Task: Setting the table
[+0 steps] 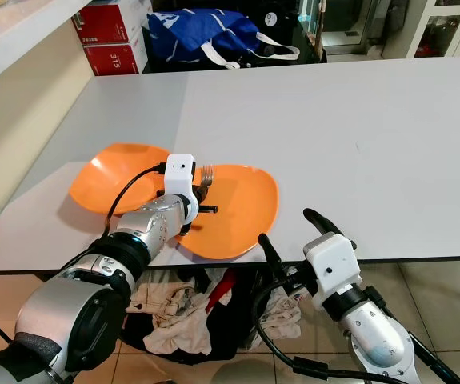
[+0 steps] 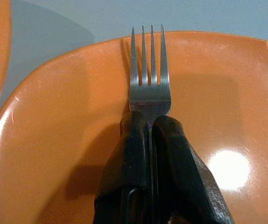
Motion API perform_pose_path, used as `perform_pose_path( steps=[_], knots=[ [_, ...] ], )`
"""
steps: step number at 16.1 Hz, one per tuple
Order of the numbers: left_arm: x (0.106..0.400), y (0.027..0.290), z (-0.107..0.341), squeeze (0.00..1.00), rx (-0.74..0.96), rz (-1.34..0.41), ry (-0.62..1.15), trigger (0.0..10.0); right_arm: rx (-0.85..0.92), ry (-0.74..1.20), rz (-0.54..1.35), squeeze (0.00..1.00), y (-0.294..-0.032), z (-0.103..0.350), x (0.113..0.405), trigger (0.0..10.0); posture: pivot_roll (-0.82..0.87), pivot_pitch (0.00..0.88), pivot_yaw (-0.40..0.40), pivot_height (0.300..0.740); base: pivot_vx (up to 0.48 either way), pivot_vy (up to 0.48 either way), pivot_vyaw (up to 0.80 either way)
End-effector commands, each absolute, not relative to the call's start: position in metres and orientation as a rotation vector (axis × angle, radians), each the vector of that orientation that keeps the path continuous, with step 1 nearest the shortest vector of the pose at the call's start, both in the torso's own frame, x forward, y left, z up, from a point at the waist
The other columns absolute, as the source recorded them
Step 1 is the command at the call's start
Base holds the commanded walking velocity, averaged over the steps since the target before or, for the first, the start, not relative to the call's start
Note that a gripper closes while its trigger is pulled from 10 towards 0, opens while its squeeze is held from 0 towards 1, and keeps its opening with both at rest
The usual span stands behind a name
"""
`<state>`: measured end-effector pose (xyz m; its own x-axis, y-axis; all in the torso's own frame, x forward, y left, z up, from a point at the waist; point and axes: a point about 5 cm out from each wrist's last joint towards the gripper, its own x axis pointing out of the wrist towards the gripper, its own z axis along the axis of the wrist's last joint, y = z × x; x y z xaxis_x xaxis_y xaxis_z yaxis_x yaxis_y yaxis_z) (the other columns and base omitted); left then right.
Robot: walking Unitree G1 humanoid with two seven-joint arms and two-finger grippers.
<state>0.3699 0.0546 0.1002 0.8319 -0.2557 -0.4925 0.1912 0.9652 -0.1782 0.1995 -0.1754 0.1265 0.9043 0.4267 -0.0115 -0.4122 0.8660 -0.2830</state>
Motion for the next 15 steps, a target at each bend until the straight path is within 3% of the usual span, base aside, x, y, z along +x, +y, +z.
perform_pose_path(
  steps=[1,2,3,4,8,9,10,15],
  knots=[
    [0.370,0.055,0.100,0.00,-0.110,-0.226,0.555,0.0,-0.275,-0.049,0.446,0.03,-0.180,0.127,0.199,10.0,-0.24,0.018,0.118,0.740,0.000,0.000,0.00],
    [0.370,0.055,0.100,0.00,-0.110,-0.227,0.555,0.0,-0.275,-0.044,0.448,0.03,-0.182,0.125,0.199,10.0,-0.24,0.019,0.117,0.740,0.000,0.000,0.00],
    [0.371,0.054,0.101,0.00,-0.109,-0.235,0.551,0.6,-0.274,-0.032,0.450,0.03,-0.188,0.120,0.198,10.0,-0.23,0.020,0.116,0.740,0.000,0.000,0.00],
    [0.371,0.053,0.101,0.00,-0.111,-0.239,0.552,10.0,-0.271,-0.012,0.447,0.03,-0.198,0.111,0.196,10.0,-0.23,0.021,0.118,0.740,0.000,0.000,0.00],
    [0.371,0.052,0.102,0.00,-0.097,-0.242,0.548,10.0,-0.265,0.013,0.439,0.04,-0.211,0.096,0.190,10.0,-0.23,0.022,0.118,0.740,0.000,0.000,0.00],
    [0.371,0.051,0.102,0.35,-0.098,-0.242,0.549,10.0,-0.262,0.017,0.439,0.03,-0.215,0.093,0.188,10.0,-0.23,0.023,0.117,0.740,0.000,0.000,0.00],
    [0.370,0.050,0.101,1.00,-0.100,-0.240,0.550,10.0,-0.260,0.011,0.442,0.04,-0.220,0.090,0.186,10.0,-0.23,0.024,0.116,0.740,0.000,0.000,0.00],
    [0.368,0.050,0.098,1.00,-0.100,-0.224,0.569,10.0,-0.258,-0.026,0.460,0.03,-0.212,0.095,0.190,10.0,-0.23,0.024,0.115,0.740,0.000,0.000,0.00]
  ],
)
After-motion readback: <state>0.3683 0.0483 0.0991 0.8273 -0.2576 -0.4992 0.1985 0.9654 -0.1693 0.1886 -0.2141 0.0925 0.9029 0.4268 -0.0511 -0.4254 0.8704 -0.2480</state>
